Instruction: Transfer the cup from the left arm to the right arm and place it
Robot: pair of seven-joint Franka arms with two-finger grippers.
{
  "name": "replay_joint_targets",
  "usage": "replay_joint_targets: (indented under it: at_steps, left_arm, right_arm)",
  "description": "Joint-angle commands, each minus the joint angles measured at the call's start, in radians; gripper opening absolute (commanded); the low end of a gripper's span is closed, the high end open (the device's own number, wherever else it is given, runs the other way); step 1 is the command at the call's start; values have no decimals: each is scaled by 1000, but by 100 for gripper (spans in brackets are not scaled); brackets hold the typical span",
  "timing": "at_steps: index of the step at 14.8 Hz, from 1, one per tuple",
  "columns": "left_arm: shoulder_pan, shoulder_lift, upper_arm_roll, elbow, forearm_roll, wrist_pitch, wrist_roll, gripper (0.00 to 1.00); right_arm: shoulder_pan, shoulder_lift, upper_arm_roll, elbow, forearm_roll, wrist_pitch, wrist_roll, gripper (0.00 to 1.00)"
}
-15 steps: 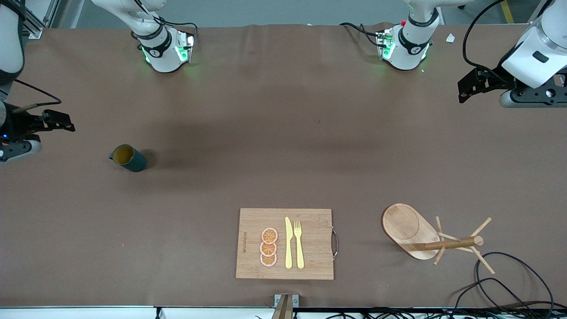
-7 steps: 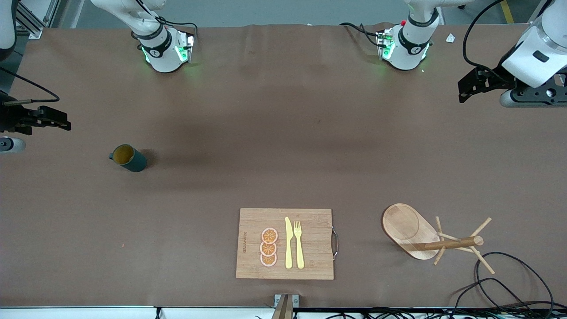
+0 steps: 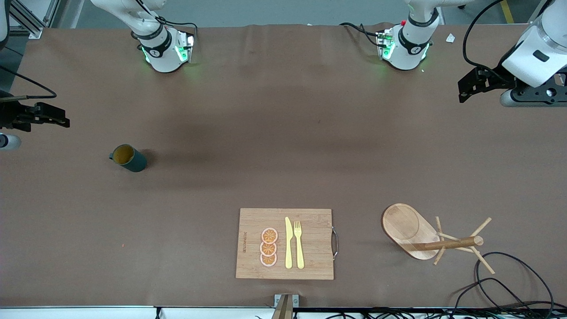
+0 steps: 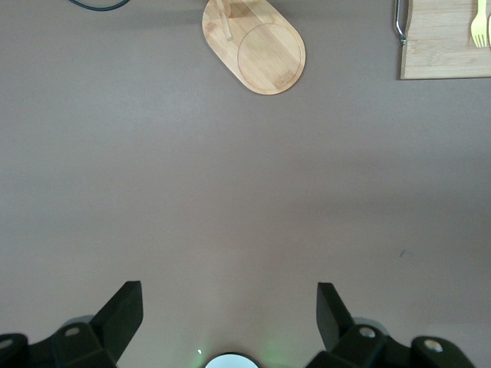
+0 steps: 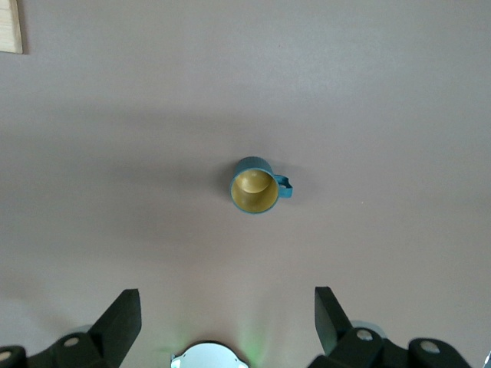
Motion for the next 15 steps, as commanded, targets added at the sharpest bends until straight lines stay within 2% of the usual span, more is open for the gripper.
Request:
replay_joint_targets:
  at_steps: [1, 6, 10, 15]
  left_arm:
    - [5, -27, -5, -22, -8, 7, 9, 100]
    - [5, -31, -7, -23, -8, 12, 9, 100]
    - [5, -32, -7, -25, -8, 10, 9, 100]
    - [5, -21, -7, -5, -6, 10, 12, 100]
  right_arm:
    - [-11, -29, -3, 0, 27, -20, 18, 100]
    - [-14, -133, -3, -115, 19, 14, 67, 100]
    - [-3, -167, -3, -126, 17, 6, 81, 100]
    - [-14, -251, -3, -218, 17, 44, 81, 100]
